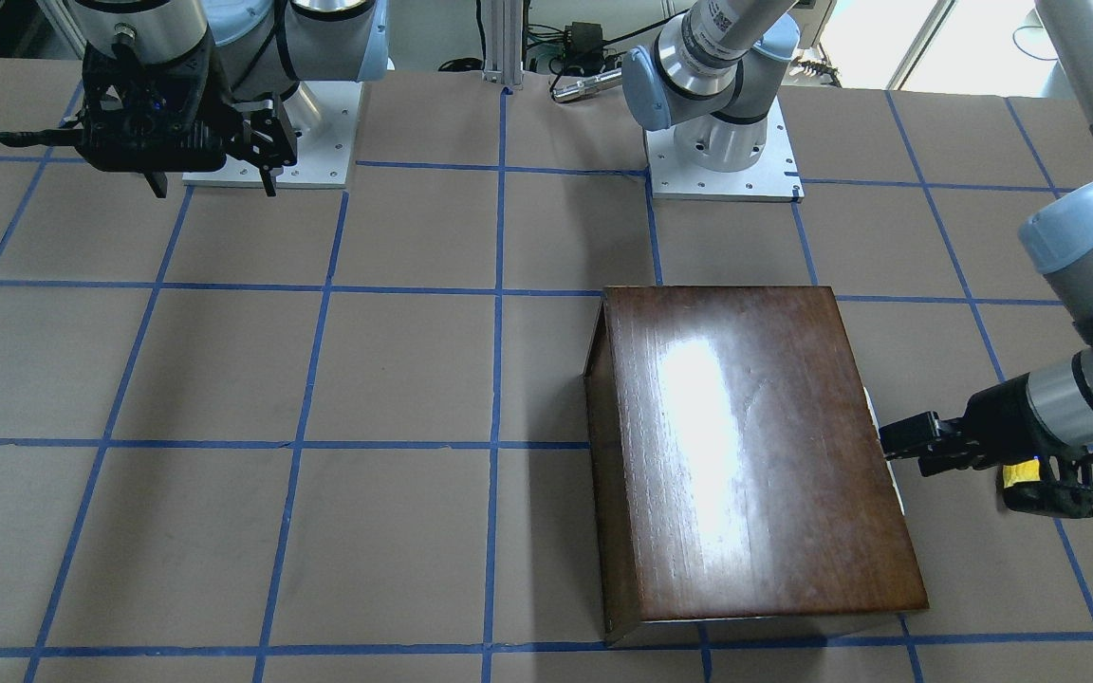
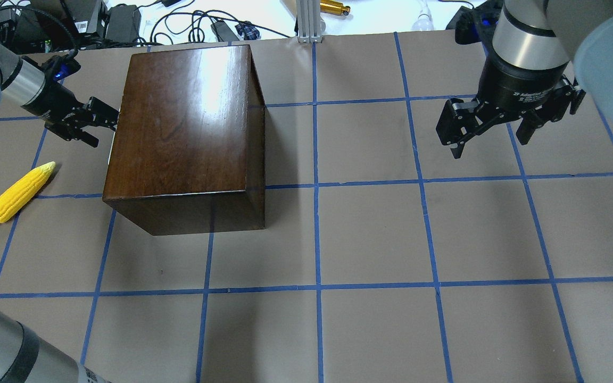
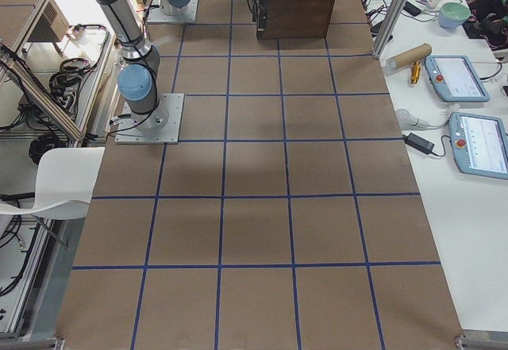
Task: Open drawer and put corn inside
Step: 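Pull the drawer out of the cabinet with the left gripper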
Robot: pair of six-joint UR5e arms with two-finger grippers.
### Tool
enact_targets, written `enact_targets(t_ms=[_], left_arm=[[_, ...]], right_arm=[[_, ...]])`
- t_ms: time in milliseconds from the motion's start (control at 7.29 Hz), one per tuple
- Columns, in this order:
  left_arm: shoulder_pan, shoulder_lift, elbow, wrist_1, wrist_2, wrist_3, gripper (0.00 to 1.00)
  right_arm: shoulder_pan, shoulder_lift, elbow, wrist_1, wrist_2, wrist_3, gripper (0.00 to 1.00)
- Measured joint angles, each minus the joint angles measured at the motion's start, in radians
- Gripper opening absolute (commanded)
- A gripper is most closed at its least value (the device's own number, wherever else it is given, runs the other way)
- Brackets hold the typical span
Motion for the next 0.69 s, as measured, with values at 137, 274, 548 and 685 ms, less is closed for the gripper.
enact_targets(t_ms=[137, 274, 548, 685], left_arm=[[0.0, -0.007, 0.0, 0.0, 0.001, -0.001, 1.0], [0.0, -0.011, 0.0, 0.0, 0.003, 0.0, 1.0], [0.003, -0.012, 0.002, 0.001, 0.007, 0.001, 1.0], [0.005, -0.012, 0.003, 0.002, 0.008, 0.002, 1.0]], right_arm=[[0.0, 0.0, 0.0, 0.0, 0.0, 0.0, 1.0], [0.0, 0.0, 0.0, 0.0, 0.0, 0.0, 1.0], [0.0, 0.0, 0.0, 0.0, 0.0, 0.0, 1.0], [0.0, 0.0, 0.0, 0.0, 0.0, 0.0, 1.0]])
